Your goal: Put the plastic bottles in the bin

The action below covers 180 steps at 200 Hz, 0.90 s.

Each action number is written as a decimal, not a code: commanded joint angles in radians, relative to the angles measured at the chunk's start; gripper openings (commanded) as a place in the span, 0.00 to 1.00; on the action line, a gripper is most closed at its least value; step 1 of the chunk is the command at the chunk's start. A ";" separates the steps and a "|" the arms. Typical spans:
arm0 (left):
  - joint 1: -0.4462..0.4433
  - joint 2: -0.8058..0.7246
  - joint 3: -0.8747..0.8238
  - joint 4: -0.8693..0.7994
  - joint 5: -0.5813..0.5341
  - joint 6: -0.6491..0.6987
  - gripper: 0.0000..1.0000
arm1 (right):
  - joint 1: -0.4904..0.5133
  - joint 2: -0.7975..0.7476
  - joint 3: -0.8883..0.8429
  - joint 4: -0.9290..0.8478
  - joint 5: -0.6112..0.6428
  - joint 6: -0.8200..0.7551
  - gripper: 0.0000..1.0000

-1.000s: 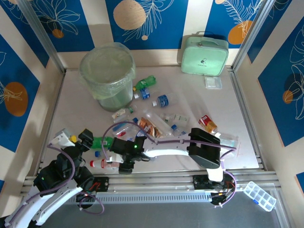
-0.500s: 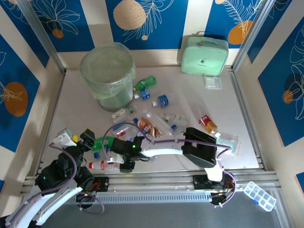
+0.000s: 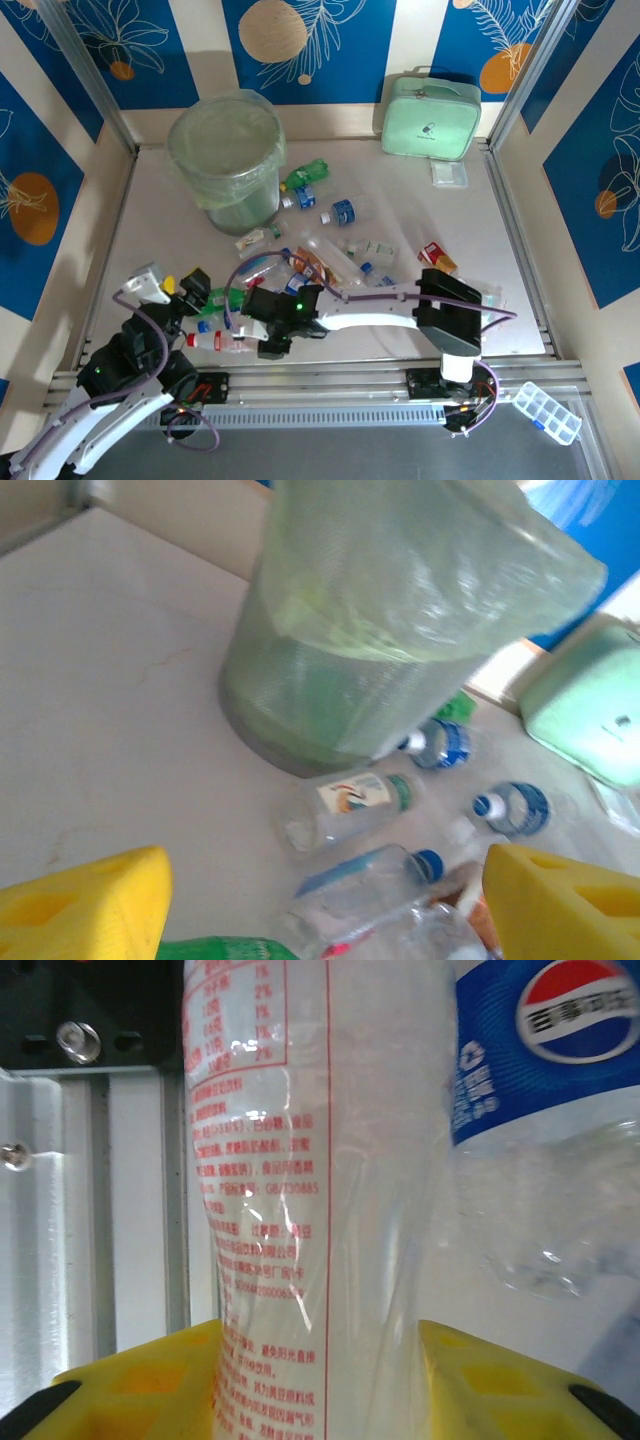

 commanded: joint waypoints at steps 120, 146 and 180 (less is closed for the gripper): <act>-0.003 0.137 0.003 0.392 0.523 0.216 0.96 | -0.195 -0.512 -0.364 0.366 0.140 0.231 0.23; -0.004 0.249 -0.051 0.548 0.603 0.223 0.97 | -0.237 -0.583 -0.434 0.450 0.084 0.330 0.23; -0.004 0.435 -0.084 0.765 0.743 0.264 0.98 | -0.273 -0.672 -0.515 0.535 -0.041 0.369 0.23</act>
